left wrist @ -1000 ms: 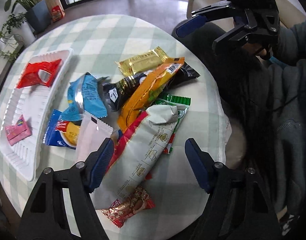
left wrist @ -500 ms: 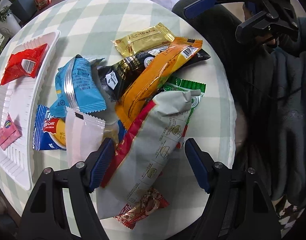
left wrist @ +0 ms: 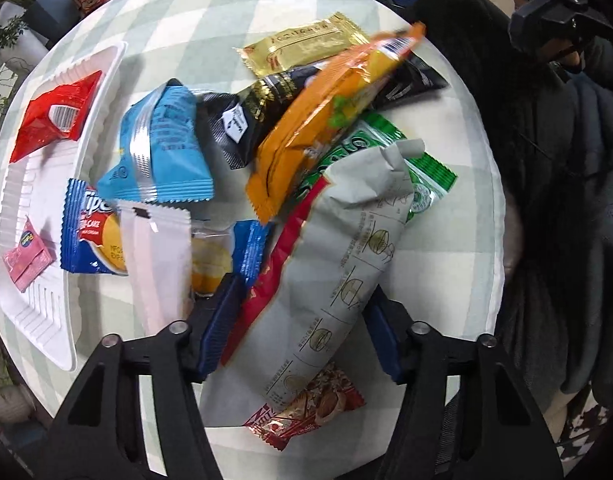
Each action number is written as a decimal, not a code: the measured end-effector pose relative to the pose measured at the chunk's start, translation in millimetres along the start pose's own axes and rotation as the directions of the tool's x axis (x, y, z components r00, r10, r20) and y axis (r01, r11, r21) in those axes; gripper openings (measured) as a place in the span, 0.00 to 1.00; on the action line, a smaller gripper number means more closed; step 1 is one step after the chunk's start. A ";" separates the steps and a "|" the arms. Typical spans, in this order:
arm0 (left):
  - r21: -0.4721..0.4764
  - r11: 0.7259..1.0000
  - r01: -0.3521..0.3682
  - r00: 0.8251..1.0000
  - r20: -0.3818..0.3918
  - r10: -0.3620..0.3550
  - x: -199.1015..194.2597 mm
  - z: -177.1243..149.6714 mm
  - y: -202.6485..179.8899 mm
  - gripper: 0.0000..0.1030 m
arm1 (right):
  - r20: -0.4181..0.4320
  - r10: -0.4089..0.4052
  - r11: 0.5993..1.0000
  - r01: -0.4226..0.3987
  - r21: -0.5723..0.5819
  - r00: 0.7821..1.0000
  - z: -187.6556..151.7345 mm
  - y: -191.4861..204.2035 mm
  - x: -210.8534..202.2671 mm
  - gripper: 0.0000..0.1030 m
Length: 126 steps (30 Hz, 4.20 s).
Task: Organize snacks
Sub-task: 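Grasp the long white bag with the left tool while the right tool reaches the orange bar, then grasp the orange bar with the right tool and lift it, then carry the white bag and orange bar over the white tray with both tools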
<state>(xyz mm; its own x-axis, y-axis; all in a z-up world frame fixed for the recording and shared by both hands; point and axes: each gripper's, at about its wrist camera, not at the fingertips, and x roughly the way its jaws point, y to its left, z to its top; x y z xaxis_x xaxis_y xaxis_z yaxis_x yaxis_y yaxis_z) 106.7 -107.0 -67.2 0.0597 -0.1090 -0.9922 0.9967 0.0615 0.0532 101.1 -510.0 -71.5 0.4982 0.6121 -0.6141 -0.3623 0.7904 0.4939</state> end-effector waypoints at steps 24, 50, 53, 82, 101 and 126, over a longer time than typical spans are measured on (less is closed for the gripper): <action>-0.108 0.986 -0.126 0.986 0.099 0.137 -28.7 -37.3 -6.6 0.16 | -0.013 -0.004 1.000 0.004 0.026 1.000 -1.9 -2.8 3.3 0.82; -0.342 0.938 -0.057 0.936 0.309 0.169 -60.6 -67.3 -14.6 0.15 | -0.038 -0.175 0.954 0.160 -0.253 0.984 12.2 37.6 24.3 0.60; -0.372 0.927 -0.045 0.926 0.334 0.179 -65.7 -70.8 -15.4 0.15 | -0.049 -0.182 0.937 0.158 -0.312 0.982 16.0 46.4 35.4 0.50; -0.524 0.848 0.076 0.875 0.442 0.195 -65.1 -98.2 -29.6 0.15 | -0.213 -0.271 0.883 0.154 -0.443 0.939 21.5 43.2 96.6 0.26; -0.584 0.796 0.161 0.827 0.520 0.214 -73.4 -115.1 -27.3 0.15 | -0.151 -0.136 0.954 0.088 -0.287 0.979 31.9 39.5 68.2 0.20; -0.751 0.603 0.268 0.734 0.565 0.377 -131.1 -176.3 71.1 0.15 | 0.107 -0.125 0.990 0.131 -0.045 0.986 132.1 -15.2 -0.3 0.20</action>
<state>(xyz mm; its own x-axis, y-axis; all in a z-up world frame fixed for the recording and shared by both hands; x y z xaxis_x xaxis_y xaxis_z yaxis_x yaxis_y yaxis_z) 160.1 86.6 46.9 0.4506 -0.6172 -0.6450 0.5760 0.7530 -0.3182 210.5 -525.3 2.6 0.6210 0.5023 -0.6017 -0.3296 0.8638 0.3810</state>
